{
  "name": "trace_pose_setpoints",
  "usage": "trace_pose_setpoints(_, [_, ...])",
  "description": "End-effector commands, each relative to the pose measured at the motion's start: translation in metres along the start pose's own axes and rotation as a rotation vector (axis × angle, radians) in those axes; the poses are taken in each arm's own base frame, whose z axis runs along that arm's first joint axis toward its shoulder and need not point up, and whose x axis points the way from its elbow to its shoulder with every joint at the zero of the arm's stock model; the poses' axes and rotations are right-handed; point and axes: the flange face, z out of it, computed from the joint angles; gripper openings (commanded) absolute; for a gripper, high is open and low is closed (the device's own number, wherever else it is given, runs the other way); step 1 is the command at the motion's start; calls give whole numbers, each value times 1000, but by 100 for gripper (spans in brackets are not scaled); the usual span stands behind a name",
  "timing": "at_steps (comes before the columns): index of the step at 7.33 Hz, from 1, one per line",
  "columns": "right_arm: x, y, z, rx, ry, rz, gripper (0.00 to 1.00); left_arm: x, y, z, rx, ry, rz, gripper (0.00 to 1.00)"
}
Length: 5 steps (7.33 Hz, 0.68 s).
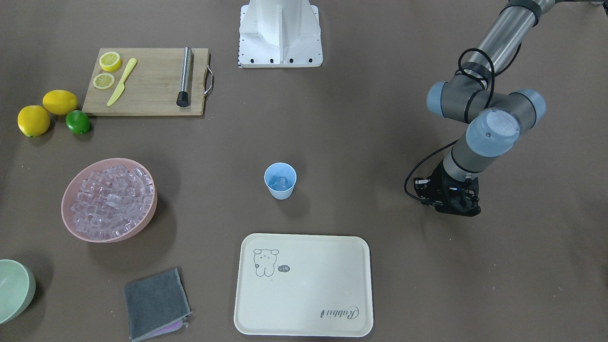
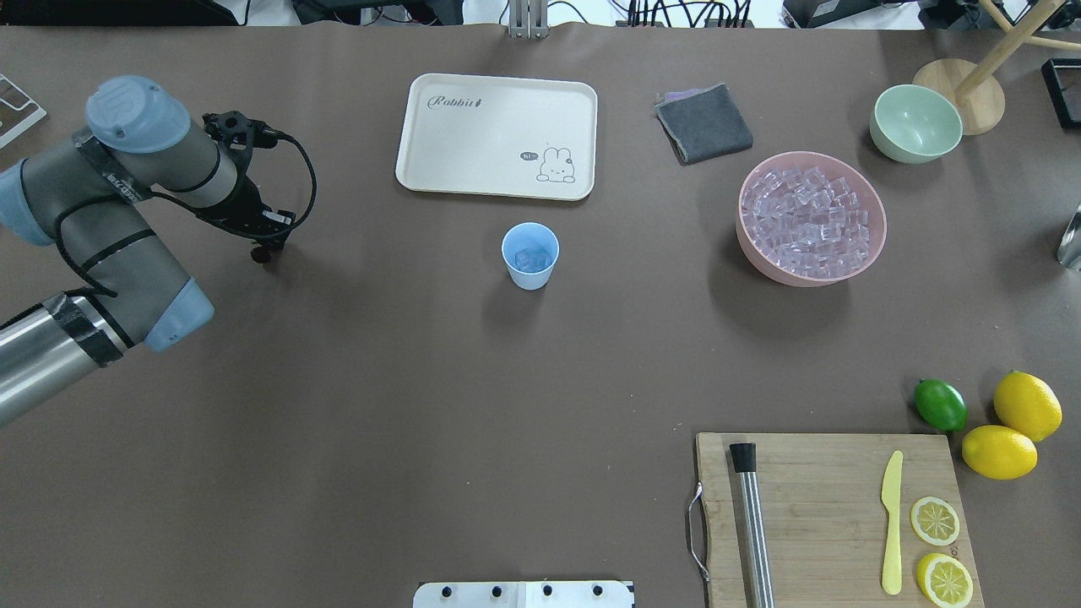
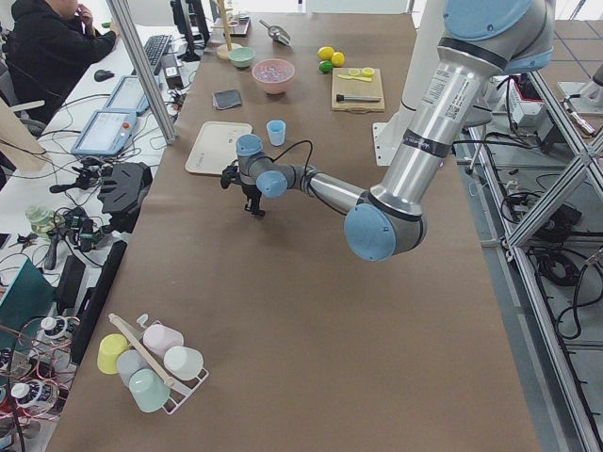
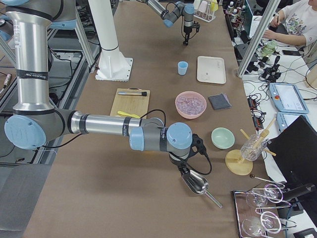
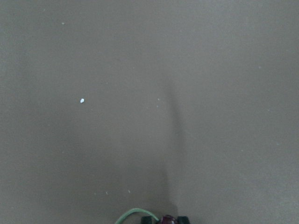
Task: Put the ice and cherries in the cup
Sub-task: 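Reach the left gripper down to the dark cherry and grasp it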
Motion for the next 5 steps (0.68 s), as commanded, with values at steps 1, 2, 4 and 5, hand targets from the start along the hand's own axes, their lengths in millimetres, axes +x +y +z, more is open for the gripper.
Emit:
trace_pose_setpoints(1, [-1, -2, -1, 3, 1, -2, 99, 0, -11, -15, 25, 7, -8, 0])
trace_pose_setpoints(2, [0, -2, -1, 2, 0, -1, 99, 7, -17, -28, 50, 21, 15, 0])
trace_pose_setpoints(4, [-1, -2, -1, 3, 1, -2, 99, 97, -43, -102, 115, 121, 69, 0])
trace_pose_setpoints(5, [-1, -2, -2, 4, 1, -3, 99, 142, -34, -119, 118, 168, 74, 0])
